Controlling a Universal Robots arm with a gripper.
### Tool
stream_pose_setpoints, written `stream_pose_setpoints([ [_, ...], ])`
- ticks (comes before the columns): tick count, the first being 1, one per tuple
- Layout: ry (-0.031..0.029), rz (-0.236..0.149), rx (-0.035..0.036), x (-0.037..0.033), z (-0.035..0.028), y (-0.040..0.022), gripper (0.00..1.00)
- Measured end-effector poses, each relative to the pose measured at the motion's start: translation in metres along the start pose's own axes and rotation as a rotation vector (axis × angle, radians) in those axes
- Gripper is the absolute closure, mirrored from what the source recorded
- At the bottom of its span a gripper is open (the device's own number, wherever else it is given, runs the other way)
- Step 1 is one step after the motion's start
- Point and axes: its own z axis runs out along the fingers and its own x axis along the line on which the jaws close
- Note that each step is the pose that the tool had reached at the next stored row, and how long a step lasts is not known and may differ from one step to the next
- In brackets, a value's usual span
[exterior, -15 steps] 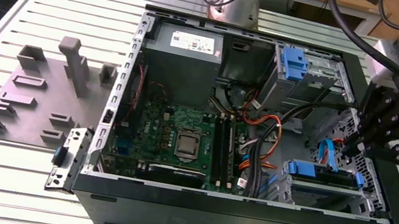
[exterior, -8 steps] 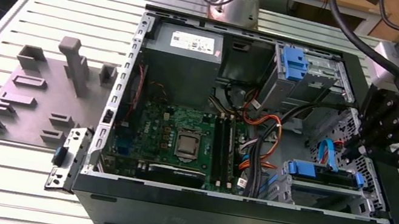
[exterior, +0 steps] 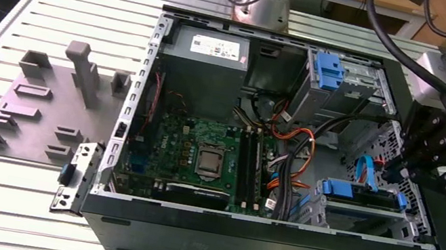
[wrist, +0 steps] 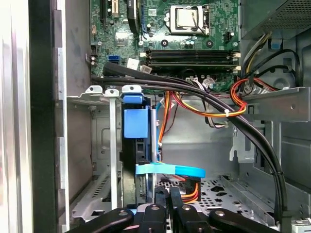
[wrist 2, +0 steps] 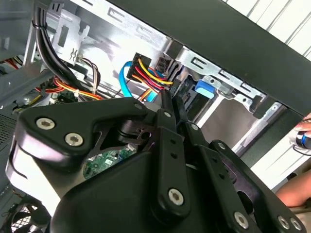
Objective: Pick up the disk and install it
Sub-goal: 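Insert the second disk wire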
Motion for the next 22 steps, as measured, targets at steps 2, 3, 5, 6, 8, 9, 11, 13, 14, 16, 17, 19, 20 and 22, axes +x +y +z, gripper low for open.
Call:
stream_pose_setpoints([
  [2, 0.0001, 0.0, 0.0001, 0.0026, -0.0001, 0.0003, 0.84],
  [3, 0.0001, 0.0, 0.0001, 0.0039, -0.0001, 0.0003, 0.84],
  [5, 0.0002, 0.0, 0.0001, 0.0062, -0.0002, 0.0007, 0.84],
  [6, 0.0003, 0.0, 0.0001, 0.0072, -0.0003, 0.0009, 0.84],
  [8, 0.0004, 0.0, 0.0001, 0.0092, -0.0004, 0.0014, 0.84],
  [9, 0.0003, 0.0, 0.0001, 0.0105, -0.0004, 0.0015, 0.84],
  [11, 0.0003, 0.0, 0.0001, 0.0134, -0.0005, 0.0018, 0.84],
  [13, 0.0004, 0.0, 0.0001, 0.0165, -0.0007, 0.002, 0.84],
  [14, 0.0005, 0.0, 0.0001, 0.0181, -0.0008, 0.002, 0.84],
  [16, 0.0005, 0.0, 0.0001, 0.021, -0.0009, 0.0021, 0.84],
  [17, 0.0004, 0.0, 0.0001, 0.0224, -0.0009, 0.0021, 0.84],
  [19, 0.0005, 0.0, 0.0002, 0.0237, -0.001, 0.0023, 0.84],
  [20, 0.0004, 0.0, 0.0002, 0.0241, -0.0008, 0.0026, 0.84],
  [22, 0.0004, 0.0, 0.0001, 0.0247, 0.0002, 0.0029, 0.84],
])
